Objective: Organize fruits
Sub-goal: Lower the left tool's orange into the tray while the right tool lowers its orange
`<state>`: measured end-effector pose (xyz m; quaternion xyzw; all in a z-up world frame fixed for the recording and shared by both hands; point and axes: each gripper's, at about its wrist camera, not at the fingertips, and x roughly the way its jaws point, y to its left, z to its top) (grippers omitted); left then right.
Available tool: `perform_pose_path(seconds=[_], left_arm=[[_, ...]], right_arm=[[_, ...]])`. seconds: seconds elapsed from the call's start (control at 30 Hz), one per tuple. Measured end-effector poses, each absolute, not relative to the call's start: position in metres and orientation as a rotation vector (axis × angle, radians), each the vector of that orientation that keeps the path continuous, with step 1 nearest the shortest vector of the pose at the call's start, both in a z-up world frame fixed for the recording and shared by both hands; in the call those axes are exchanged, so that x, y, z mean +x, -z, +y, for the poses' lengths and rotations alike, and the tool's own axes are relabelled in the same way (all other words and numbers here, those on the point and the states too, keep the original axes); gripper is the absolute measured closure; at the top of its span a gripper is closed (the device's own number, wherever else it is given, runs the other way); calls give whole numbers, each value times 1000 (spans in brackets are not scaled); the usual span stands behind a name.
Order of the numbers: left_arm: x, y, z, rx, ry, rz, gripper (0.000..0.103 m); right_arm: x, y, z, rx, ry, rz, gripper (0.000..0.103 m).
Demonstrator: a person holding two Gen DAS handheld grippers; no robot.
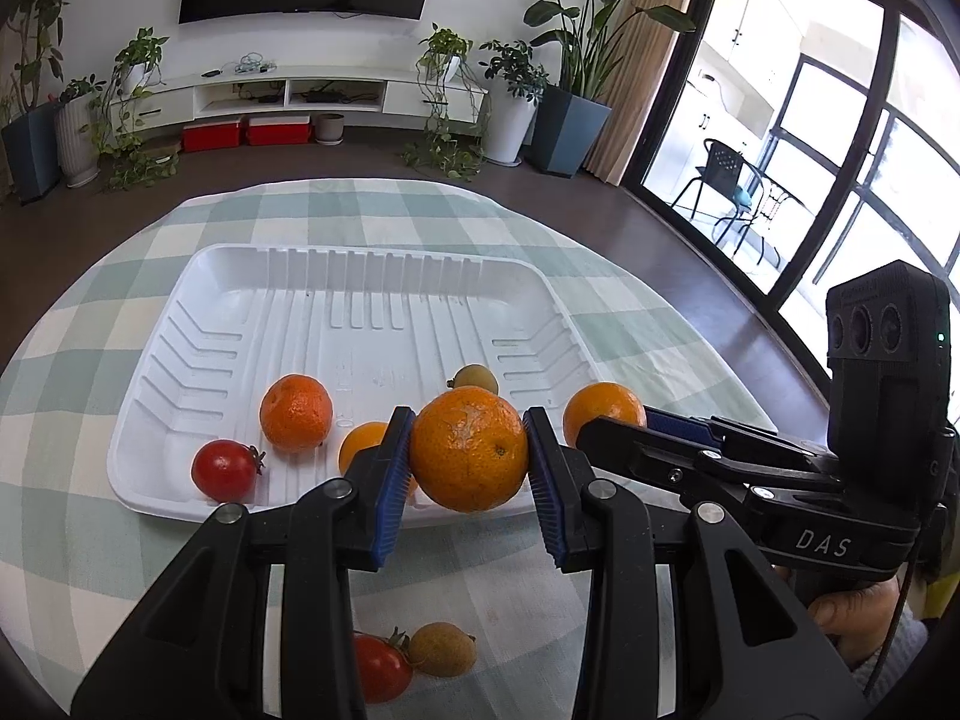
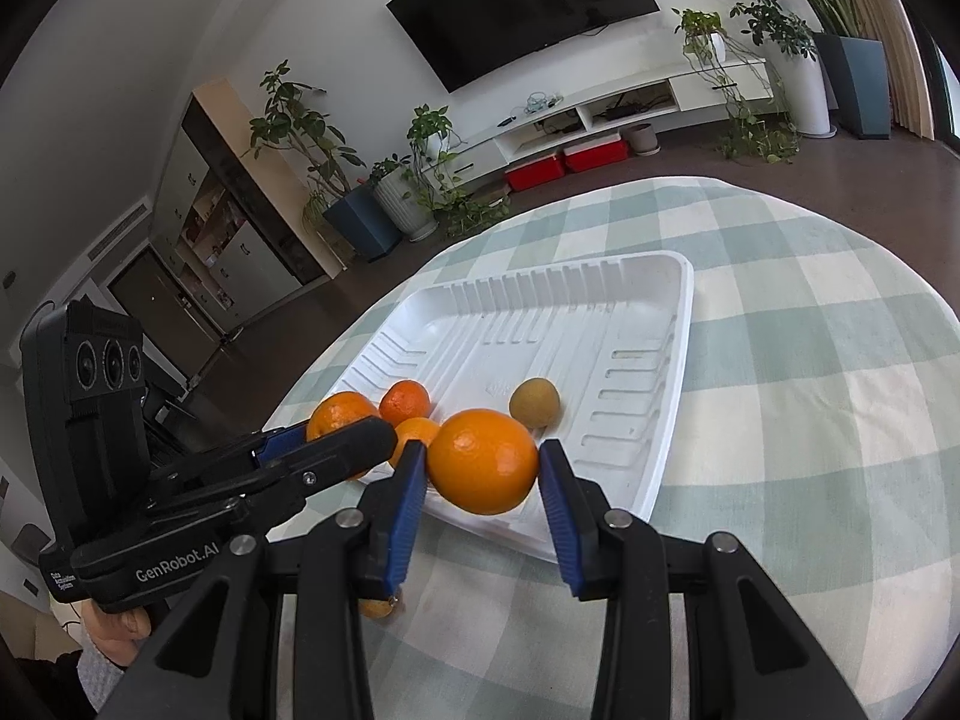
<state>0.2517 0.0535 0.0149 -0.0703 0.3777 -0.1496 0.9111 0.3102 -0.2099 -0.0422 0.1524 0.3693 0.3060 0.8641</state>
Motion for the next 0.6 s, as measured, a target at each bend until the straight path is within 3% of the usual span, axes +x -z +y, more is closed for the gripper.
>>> perform_pose_path(seconds=[0.6], left_arm=[[282,-7,56,-143,308,792,69]], right_arm=[[328,51,-204,289,-626,807,62]])
